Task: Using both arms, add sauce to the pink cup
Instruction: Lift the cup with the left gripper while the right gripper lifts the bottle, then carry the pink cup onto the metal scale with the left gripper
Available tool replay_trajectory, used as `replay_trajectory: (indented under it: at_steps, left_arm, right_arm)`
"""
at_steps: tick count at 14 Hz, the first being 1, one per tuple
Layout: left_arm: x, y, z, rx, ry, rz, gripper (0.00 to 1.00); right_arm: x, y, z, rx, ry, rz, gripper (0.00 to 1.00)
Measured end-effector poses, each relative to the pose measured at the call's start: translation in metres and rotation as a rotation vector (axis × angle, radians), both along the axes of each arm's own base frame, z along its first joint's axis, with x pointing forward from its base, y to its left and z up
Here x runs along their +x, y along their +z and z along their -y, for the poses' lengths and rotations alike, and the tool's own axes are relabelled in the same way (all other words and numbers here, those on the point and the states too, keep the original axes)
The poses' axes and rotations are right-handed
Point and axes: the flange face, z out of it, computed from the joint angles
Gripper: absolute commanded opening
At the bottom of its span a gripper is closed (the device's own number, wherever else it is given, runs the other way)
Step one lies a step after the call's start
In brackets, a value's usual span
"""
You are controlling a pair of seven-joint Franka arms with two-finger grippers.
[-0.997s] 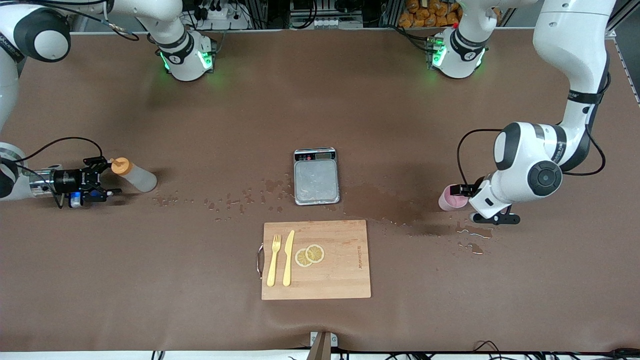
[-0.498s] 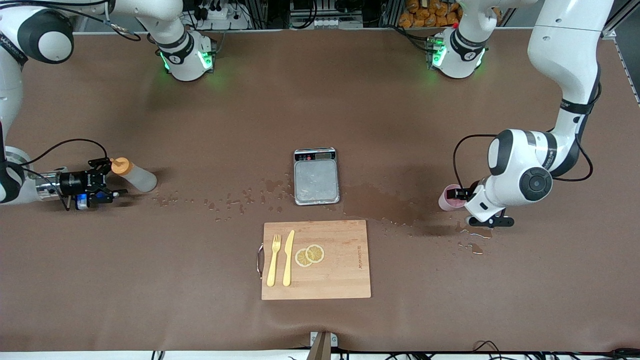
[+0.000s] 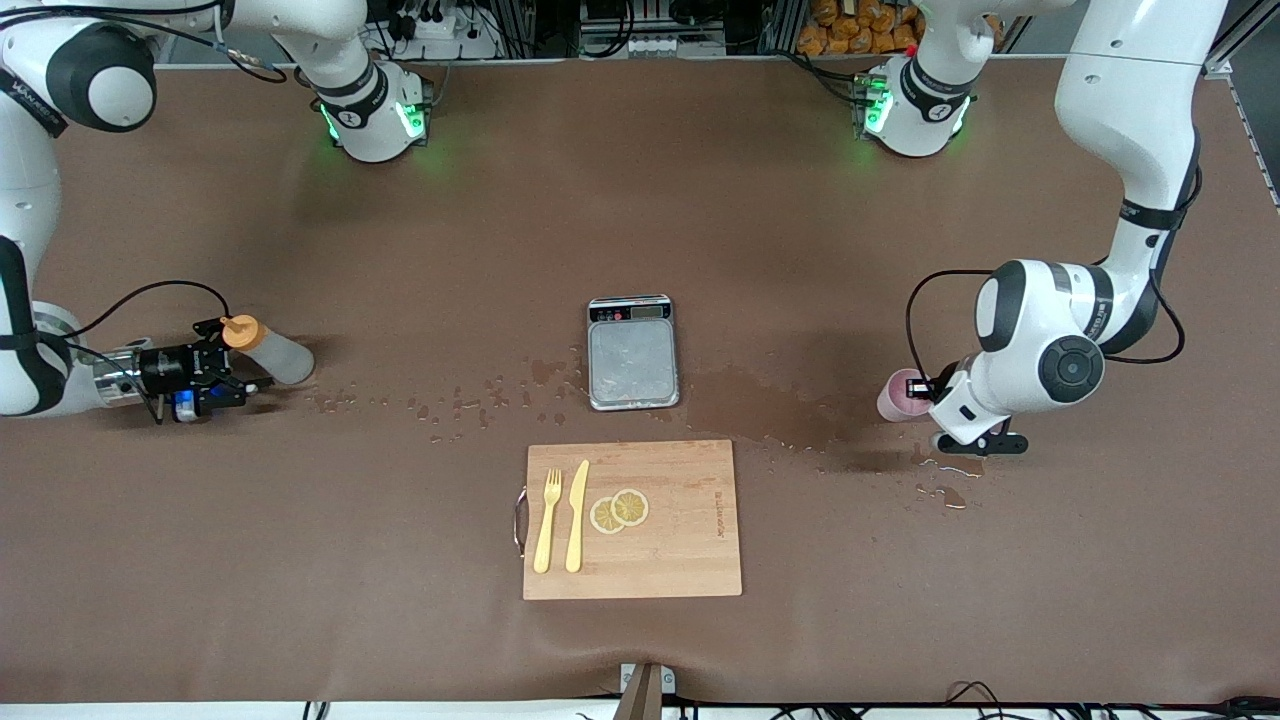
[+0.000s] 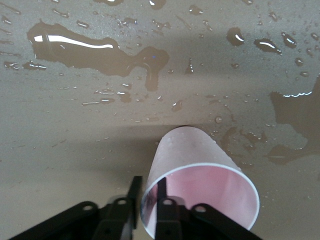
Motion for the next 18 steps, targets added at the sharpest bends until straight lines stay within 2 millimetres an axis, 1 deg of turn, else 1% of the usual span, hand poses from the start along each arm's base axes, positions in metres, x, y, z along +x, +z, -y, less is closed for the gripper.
replay_trajectory:
  at_steps: [1,3,5,6,8,9,10,12,14,16,18]
  left_arm:
    - [0.001,0.001,0.001,-0.002,0.003,0.002,0.00]
    - [0.003,0.006,0.002,-0.003,0.014,0.013,0.00]
    - [0.007,0.019,0.003,-0.012,0.031,0.037,0.00]
    - [0.010,0.031,0.005,-0.025,0.043,0.056,0.00]
    - [0.012,0.058,0.014,-0.049,0.069,0.089,0.00]
    - [0.010,0.072,0.024,-0.057,0.085,0.102,0.00]
    - [0.008,0.085,0.038,-0.062,0.106,0.115,0.00]
    - [0.000,0.108,0.070,-0.073,0.141,0.131,0.00]
    - [-0.010,0.120,0.104,-0.085,0.177,0.134,0.00]
    - [-0.021,0.128,0.140,-0.097,0.208,0.129,0.00]
    - [-0.033,0.137,0.175,-0.111,0.246,0.124,0.00]
  right_arm:
    - [0.001,-0.002,-0.004,0.002,0.006,-0.003,0.99]
    - [0.001,-0.004,-0.008,0.005,0.013,-0.007,0.68]
    - [0.001,-0.004,-0.007,0.009,0.013,-0.009,0.50]
    - [0.000,-0.003,-0.007,0.012,0.014,-0.011,0.46]
    - [0.000,-0.003,-0.006,0.013,0.013,-0.011,0.36]
    - [0.000,-0.003,-0.006,0.013,0.013,-0.011,0.35]
    - [0.000,-0.003,-0.006,0.013,0.013,-0.011,0.35]
    - [0.000,-0.003,-0.007,0.013,0.015,-0.010,0.36]
    - [0.001,-0.001,-0.009,0.022,0.021,-0.010,0.36]
    - [0.005,0.002,-0.013,0.028,0.029,-0.007,0.41]
    - [0.013,0.007,-0.022,0.019,0.039,-0.021,0.41]
